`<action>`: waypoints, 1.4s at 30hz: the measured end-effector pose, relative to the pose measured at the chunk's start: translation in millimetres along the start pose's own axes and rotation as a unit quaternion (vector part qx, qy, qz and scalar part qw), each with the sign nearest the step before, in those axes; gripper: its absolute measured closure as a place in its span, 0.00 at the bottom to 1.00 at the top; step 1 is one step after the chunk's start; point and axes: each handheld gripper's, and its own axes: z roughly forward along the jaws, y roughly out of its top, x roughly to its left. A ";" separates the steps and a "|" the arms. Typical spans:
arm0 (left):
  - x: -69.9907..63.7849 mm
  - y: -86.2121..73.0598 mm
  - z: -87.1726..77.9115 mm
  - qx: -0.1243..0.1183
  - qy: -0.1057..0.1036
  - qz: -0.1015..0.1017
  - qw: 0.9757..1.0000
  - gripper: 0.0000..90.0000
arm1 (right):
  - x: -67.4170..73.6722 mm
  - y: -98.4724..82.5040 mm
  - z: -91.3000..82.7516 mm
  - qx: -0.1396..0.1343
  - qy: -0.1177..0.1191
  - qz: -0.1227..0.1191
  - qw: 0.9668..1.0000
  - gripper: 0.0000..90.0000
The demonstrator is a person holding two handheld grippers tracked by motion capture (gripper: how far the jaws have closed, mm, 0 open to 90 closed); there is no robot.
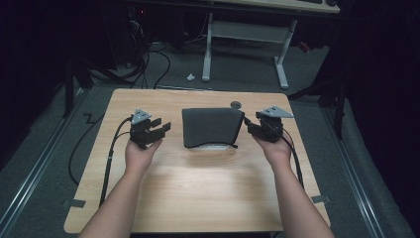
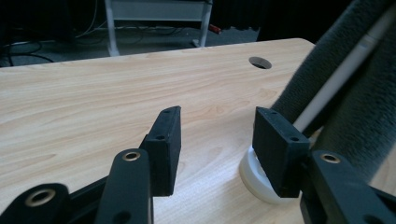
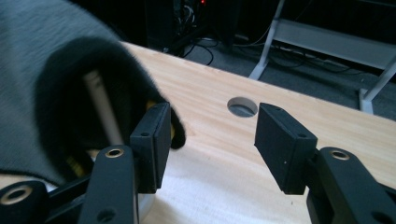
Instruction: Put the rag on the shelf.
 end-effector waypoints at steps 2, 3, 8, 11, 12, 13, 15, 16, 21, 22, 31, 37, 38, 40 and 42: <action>-2.3 -3.8 -3.2 -0.004 -0.003 0.003 1.000 0.57 | 3.3 -4.5 -5.6 -0.002 0.003 -0.010 1.000 0.51; -3.4 -5.1 -4.3 -0.004 -0.005 0.004 1.000 0.57 | 3.3 -4.5 -5.6 -0.002 0.003 -0.010 1.000 0.51; -11.4 -14.4 -15.1 -0.001 -0.012 0.012 1.000 0.56 | 13.4 -12.7 -19.7 0.003 0.003 -0.029 1.000 0.51; -15.9 -21.1 -22.6 0.003 -0.021 0.005 1.000 0.56 | 21.3 -21.1 -31.4 -0.013 -0.003 -0.049 0.999 0.52; -18.1 -24.3 -26.2 0.005 -0.025 0.005 1.000 0.55 | 24.0 -24.3 -34.8 -0.013 0.000 -0.051 0.999 0.51; -20.7 -28.1 -30.3 0.006 -0.028 0.007 1.000 0.55 | 26.6 -26.9 -38.3 -0.005 0.002 -0.053 0.999 0.50; -26.4 -37.6 -38.9 0.007 -0.039 0.008 0.999 0.55 | 33.0 -33.1 -46.0 0.008 0.005 -0.056 0.998 0.49; -30.3 -44.4 -44.5 0.010 -0.045 0.011 0.999 0.54 | 36.5 -37.8 -50.7 0.002 0.006 -0.059 0.998 0.49; -41.4 -72.0 -70.2 0.022 -0.060 0.008 0.998 0.53 | 55.9 -64.6 -75.6 0.026 0.024 -0.049 0.998 0.47; -43.3 -78.1 -76.0 0.023 -0.066 0.003 0.998 0.53 | 55.9 -64.6 -75.6 0.026 0.024 -0.049 0.998 0.47; -75.8 -135.2 -106.0 0.091 -0.054 0.041 0.994 0.52 | 97.5 -123.1 -98.6 0.038 0.036 -0.020 0.998 0.43; -101.7 -137.2 -105.3 0.108 -0.064 0.093 0.988 0.50 | 114.0 -144.5 -106.8 0.055 0.039 -0.069 0.995 0.45; -101.9 -136.9 -103.4 0.107 -0.067 0.091 0.988 0.50 | 112.9 -145.6 -105.1 0.062 0.041 -0.067 0.995 0.45; -102.2 -137.1 -100.6 0.093 -0.073 0.062 0.991 0.50 | 110.6 -146.0 -101.1 0.069 0.042 -0.057 0.995 0.45; -96.6 -136.4 -102.5 0.102 -0.074 0.073 0.989 0.50 | 108.5 -145.6 -99.5 0.069 0.039 -0.057 0.995 0.45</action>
